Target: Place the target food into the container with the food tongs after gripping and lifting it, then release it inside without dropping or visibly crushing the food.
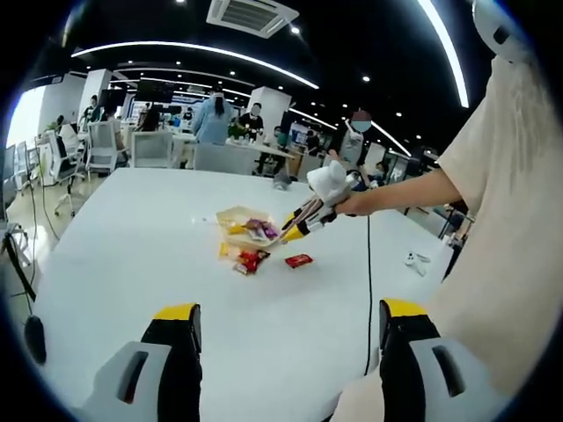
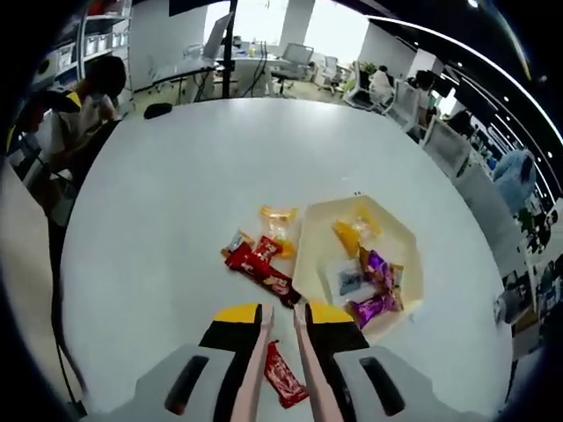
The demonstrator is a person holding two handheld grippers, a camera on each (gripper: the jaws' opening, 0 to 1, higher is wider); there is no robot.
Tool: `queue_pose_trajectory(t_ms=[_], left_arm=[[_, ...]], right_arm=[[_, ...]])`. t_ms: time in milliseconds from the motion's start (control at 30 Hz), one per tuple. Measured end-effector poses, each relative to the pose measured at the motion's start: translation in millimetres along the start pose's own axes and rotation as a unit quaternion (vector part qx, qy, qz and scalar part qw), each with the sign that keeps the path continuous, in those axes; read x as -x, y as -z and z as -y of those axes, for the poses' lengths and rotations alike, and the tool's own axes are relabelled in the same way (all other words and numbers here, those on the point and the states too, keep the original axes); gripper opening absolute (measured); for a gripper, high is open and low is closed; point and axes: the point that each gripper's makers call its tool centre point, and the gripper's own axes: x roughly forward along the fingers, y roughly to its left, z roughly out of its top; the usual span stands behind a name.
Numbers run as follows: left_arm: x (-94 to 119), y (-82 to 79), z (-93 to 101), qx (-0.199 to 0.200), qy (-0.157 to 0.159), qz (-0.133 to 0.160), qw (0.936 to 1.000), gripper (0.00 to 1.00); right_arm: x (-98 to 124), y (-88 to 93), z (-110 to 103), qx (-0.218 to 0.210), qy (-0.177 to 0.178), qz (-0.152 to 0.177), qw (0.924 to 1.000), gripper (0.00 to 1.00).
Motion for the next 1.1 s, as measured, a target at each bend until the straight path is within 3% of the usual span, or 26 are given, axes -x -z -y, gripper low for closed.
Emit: queue_pose_trajectory(t_ms=[100,333,433,767,1067,1100], left_arm=[[0.3,-0.5,0.0,0.001,0.0,0.001,1.0,0.83],[0.1,6.0,-0.4,0.008,-0.003,-0.008,0.9999,0.83],[-4.5,6.9,2.0,0.01,-0.002,-0.011,0.9999,0.83],[-14.4,4.6,5.6,0.009,0.002,-0.016,0.9998,0.83],[-16.3,7.7,7.0,0.015,-0.001,-0.021,0.9997,0.83],[-16.4,8.1,6.7,0.016,-0.001,-0.022,0.9996,0.83]], right_arm=[[0.3,25.5,-11.5,0.032,-0.03,-0.041,0.9982,0.21],[-3.5,58.0,-10.6,0.03,-0.039,-0.064,0.9968,0.21],[-7.4,70.5,-13.5,0.056,-0.054,-0.081,0.9937,0.22],[-8.6,79.9,-12.3,0.089,-0.067,-0.093,0.9893,0.23],[-16.9,85.7,-23.1,0.098,-0.097,-0.105,0.9849,0.23],[-16.3,79.6,-21.6,0.086,-0.095,-0.095,0.9873,0.23]])
